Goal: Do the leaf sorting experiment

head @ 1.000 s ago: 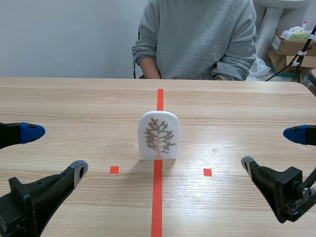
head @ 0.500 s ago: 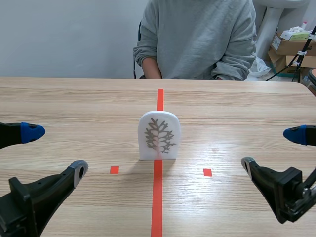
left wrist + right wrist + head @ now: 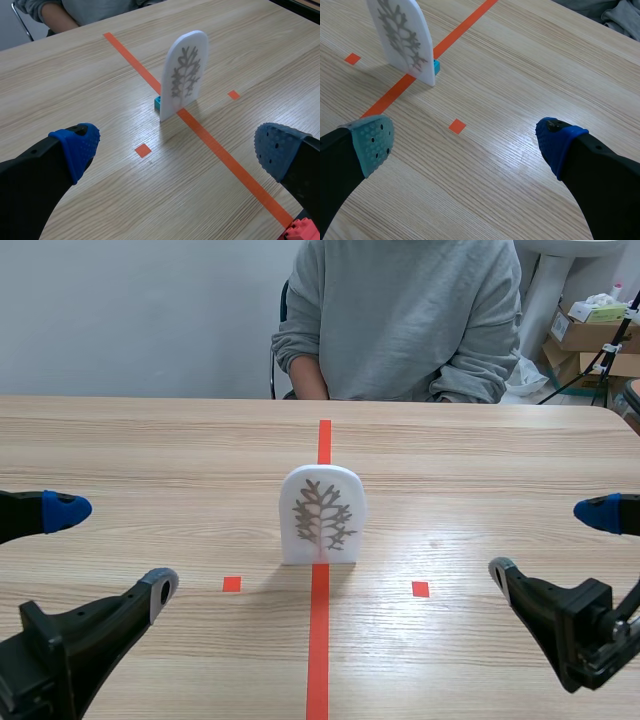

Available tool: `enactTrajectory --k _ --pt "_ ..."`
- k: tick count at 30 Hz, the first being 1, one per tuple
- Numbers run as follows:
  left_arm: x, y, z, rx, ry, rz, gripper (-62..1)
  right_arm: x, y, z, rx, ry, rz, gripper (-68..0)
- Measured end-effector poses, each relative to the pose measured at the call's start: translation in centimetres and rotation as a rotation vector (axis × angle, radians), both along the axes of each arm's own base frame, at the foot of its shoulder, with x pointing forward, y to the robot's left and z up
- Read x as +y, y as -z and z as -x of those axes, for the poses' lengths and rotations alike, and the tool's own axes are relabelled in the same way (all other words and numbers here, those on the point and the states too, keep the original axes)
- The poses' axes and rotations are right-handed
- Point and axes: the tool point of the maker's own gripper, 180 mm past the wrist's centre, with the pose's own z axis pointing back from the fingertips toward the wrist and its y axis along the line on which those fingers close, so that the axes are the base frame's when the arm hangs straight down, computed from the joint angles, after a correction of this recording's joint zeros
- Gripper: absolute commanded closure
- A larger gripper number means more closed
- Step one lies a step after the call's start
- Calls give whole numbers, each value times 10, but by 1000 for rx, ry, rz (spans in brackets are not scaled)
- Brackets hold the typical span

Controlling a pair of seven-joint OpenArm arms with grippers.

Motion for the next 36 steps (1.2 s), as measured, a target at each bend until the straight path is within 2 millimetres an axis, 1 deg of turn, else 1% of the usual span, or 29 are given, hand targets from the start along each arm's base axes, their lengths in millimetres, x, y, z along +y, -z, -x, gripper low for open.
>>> enactTrajectory --k 18,21,23,25,27,29,33,36 --pt "0 0 0 0 0 0 -623 0 1 1 5 -3 1 -578" --pt "0 0 -5 1 4 -19 -623 0 1 1 8 -3 3 -578" --pt "-1 -4 -12 -25 9 -13 -623 0 2 1 11 -2 5 -578" --pt "-6 -3 -19 -38 31 -4 -623 0 2 1 10 -2 5 -578" --pt "-7 6 -28 -34 47 -7 -623 0 2 1 10 -3 5 -578" --pt "-5 21 -40 -17 55 -21 -623 0 2 1 10 -3 5 -578" --pt "4 55 -73 22 43 -53 -623 0 2 1 11 -2 5 -578" --pt "1 81 -96 64 72 -78 -623 0 2 1 10 -2 5 -578"
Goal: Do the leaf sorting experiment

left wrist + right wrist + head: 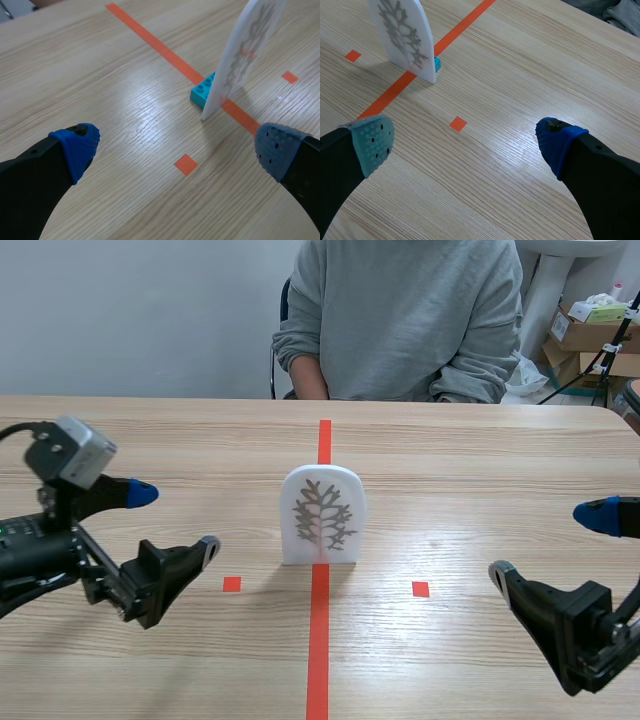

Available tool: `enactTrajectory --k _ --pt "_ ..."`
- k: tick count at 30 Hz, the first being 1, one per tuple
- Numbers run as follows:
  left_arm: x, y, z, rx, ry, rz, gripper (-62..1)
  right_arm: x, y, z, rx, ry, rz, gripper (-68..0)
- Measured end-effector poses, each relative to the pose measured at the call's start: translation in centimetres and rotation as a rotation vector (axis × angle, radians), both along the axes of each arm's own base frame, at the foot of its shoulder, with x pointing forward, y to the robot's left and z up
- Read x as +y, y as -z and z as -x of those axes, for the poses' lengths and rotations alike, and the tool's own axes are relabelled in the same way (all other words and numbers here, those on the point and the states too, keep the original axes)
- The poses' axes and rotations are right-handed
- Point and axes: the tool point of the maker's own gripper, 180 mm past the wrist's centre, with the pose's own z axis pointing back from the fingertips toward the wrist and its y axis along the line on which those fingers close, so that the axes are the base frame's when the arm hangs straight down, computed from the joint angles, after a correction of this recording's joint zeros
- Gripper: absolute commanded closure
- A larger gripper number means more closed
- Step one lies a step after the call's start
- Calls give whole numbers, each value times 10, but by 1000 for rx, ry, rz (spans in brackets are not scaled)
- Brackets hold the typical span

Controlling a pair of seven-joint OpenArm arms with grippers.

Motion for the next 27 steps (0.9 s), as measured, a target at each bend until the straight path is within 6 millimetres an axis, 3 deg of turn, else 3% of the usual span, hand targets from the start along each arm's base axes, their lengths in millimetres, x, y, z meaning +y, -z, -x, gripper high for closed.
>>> enactTrajectory --k 4,8,15,27 --pt "-14 25 -26 43 33 -20 -623 0 0 0 0 0 0 -578" --pt "-44 43 -38 81 83 -21 -623 0 0 0 0 0 0 -578" --pt "-97 55 -35 130 139 47 -623 0 0 0 0 0 0 -578" --pt "-130 57 -31 75 202 -30 -623 0 0 0 0 0 0 -578"
